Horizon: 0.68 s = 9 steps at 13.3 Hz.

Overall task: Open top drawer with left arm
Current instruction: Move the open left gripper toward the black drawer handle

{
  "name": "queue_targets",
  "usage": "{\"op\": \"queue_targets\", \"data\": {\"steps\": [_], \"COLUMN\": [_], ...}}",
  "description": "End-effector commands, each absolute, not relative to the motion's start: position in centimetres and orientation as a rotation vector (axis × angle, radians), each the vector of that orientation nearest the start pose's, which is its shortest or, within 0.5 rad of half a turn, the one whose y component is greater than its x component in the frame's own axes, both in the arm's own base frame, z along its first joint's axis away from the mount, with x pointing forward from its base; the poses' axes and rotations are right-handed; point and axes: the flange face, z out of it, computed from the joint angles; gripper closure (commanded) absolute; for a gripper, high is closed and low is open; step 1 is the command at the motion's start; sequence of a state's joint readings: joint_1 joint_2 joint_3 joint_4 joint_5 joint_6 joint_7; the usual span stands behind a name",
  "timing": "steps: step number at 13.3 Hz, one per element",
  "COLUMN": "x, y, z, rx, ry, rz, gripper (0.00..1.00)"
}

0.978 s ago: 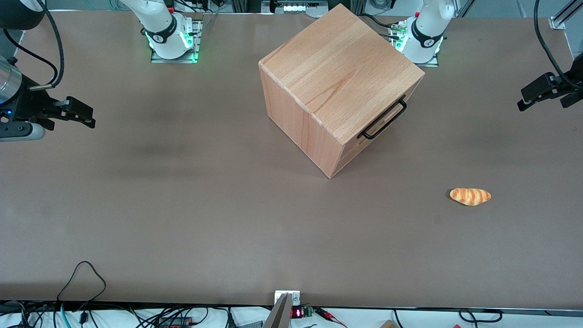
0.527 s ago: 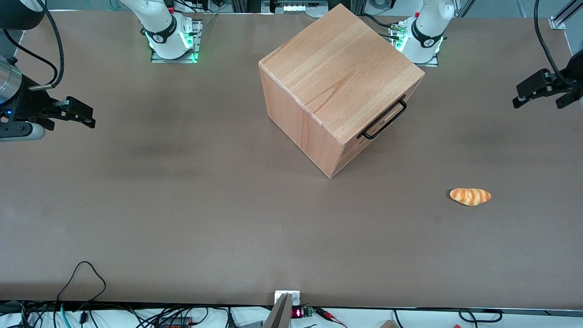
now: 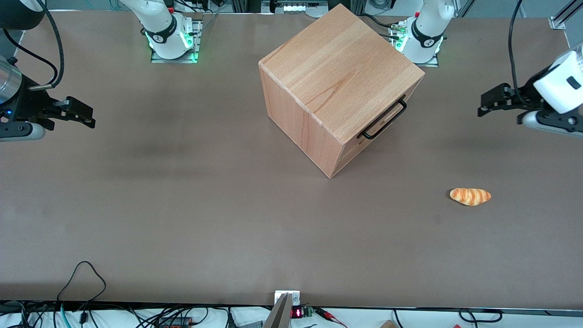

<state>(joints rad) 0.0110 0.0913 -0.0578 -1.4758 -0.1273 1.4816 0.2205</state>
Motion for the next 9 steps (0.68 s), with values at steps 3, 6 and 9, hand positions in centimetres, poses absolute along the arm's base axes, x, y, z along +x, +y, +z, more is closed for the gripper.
{"op": "queue_targets", "data": {"steps": [3, 6, 9], "x": [58.4, 59.0, 59.0], "y": [-4.8, -8.6, -11.9], "z": [58.8, 55.1, 50.5], "rx": [-3.257, -3.243, -3.264], "ry": [0.836, 0.939, 1.027], "rz": [0.162, 0.286, 0.440], "gripper": [0.00, 0.00, 0.00]}}
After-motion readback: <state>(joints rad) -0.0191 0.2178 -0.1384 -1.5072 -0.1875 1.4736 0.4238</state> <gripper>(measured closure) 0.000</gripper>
